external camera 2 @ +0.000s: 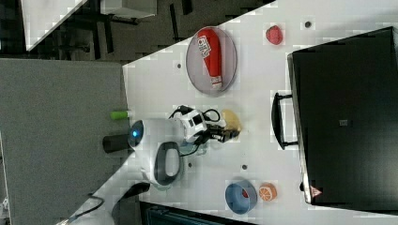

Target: Pick Banana and place it in mug.

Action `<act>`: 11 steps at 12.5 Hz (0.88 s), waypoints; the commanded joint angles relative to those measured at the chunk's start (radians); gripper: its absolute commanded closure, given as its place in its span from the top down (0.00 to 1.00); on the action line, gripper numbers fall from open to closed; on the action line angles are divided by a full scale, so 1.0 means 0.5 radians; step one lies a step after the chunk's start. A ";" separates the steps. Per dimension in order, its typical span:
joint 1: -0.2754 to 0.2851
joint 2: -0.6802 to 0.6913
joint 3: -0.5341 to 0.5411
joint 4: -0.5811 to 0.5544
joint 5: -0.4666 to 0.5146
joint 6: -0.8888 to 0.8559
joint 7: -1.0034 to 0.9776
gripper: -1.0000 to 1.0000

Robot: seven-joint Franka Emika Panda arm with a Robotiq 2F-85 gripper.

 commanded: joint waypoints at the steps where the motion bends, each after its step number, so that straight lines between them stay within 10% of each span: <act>1: 0.054 -0.470 -0.004 0.265 0.004 -0.589 -0.067 0.32; 5: 0.096 -0.793 0.117 0.525 0.005 -1.058 -0.026 0.32; 11: 0.169 -0.698 0.722 0.521 0.250 -1.128 1.177 0.32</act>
